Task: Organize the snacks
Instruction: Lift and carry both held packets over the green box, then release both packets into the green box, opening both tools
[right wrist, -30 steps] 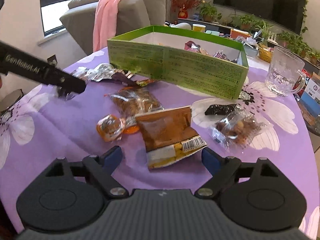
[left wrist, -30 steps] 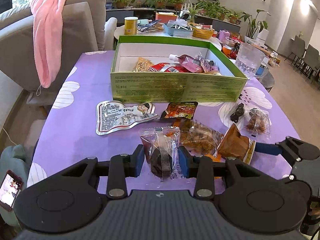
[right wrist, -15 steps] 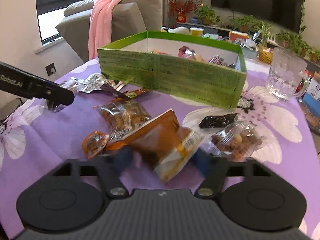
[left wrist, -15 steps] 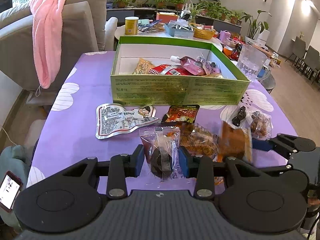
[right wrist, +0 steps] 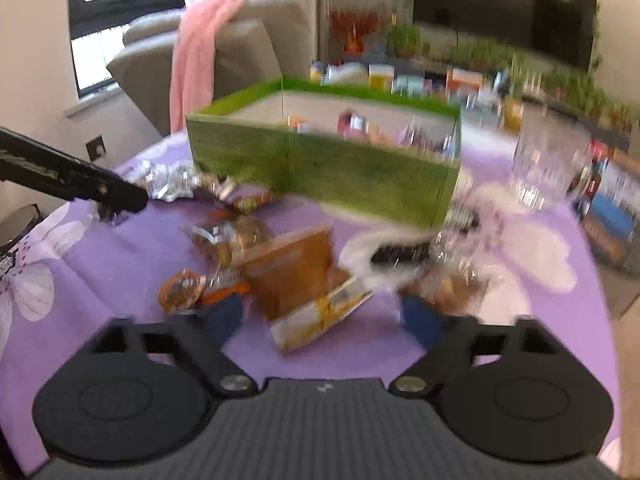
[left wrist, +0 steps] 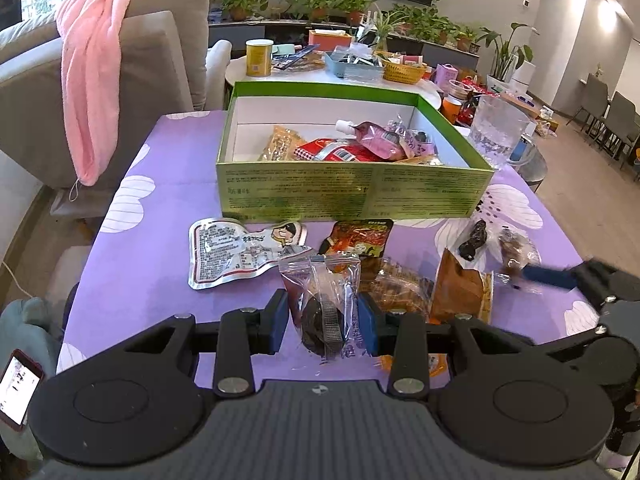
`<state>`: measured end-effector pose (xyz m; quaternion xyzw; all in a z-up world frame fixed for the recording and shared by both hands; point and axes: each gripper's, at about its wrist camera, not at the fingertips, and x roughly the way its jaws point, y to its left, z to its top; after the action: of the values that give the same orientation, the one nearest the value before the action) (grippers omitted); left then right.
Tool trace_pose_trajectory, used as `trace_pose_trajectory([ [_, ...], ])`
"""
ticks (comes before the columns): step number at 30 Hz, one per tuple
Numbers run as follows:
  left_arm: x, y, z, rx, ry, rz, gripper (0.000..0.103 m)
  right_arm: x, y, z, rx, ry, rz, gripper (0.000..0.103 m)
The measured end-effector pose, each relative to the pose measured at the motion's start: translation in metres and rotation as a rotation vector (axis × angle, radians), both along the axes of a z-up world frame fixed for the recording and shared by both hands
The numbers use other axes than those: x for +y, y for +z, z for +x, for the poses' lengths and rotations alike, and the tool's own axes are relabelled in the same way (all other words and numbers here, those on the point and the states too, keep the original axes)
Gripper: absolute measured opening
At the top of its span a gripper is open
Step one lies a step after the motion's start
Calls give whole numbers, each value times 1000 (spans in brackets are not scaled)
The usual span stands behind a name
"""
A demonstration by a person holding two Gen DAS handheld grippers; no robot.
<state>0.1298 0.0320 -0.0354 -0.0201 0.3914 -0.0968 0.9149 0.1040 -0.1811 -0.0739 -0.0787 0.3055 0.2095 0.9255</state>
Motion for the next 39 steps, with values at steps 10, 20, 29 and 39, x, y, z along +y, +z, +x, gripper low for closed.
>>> trace_pose_trajectory([
  [10, 3, -3, 6, 13, 7, -1, 34, 27, -4, 39, 37, 245, -138, 96],
  [20, 1, 14, 17, -29, -5, -22, 34, 18, 7, 37, 70, 244, -67, 61],
  [29, -3, 50, 46, -114, -33, -21, 34, 3, 67, 42, -107, 93, 66, 60],
  [39, -14, 67, 106, -155, -48, 19, 34, 19, 87, 110, -116, -141, 159, 60],
])
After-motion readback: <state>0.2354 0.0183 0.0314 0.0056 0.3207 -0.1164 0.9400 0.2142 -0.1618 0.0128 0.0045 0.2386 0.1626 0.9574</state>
